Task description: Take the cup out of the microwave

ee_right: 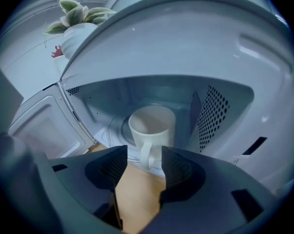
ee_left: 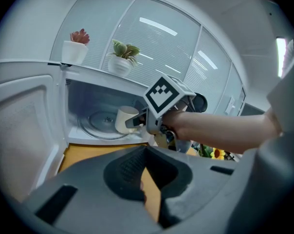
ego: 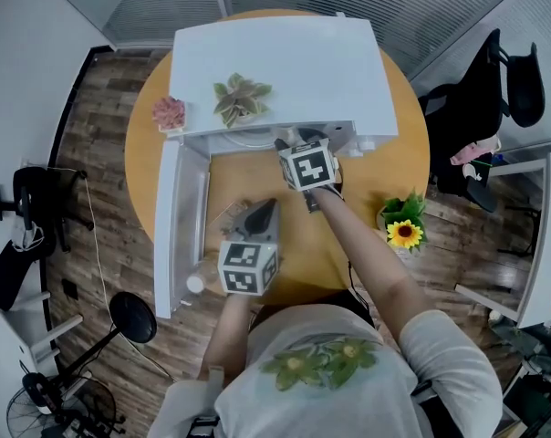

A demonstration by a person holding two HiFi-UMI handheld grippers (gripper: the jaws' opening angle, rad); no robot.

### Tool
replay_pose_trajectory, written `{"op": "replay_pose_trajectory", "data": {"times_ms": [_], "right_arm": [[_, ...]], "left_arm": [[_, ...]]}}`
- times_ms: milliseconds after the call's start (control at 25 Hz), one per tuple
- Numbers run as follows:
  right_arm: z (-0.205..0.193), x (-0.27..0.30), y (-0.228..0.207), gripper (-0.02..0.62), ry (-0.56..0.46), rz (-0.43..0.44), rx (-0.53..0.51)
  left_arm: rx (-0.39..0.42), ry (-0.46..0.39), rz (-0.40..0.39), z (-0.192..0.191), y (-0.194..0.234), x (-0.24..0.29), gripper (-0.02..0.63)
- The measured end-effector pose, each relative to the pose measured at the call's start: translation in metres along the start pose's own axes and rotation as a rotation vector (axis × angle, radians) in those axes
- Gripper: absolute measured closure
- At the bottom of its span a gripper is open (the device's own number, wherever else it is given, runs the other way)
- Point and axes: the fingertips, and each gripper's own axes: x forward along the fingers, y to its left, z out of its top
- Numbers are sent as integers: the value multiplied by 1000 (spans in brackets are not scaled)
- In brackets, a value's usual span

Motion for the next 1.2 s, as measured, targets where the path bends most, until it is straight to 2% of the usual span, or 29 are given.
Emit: {"op": "replay_pose_trajectory", "data": {"times_ms": [160,320,400,760,1200], "right_arm": [[-3,6,-6,462,13,-40,5],[-6,7,-7,529,26,-56,-27],[-4,7,-7,531,19,-55,-54],[-3,-4,-2,535,-3,-17,-31],[-13,-30,3,535,-33,-2,-54]], "left_arm": [[20,1,11,-1,3,-1,603],[30,0,15,-1,5,-3,603],[25,0,17,-2,6,-4,603],[22,-6,23,-2,6,-7,603],[38,-29,20,0,-5,-16,603]]}}
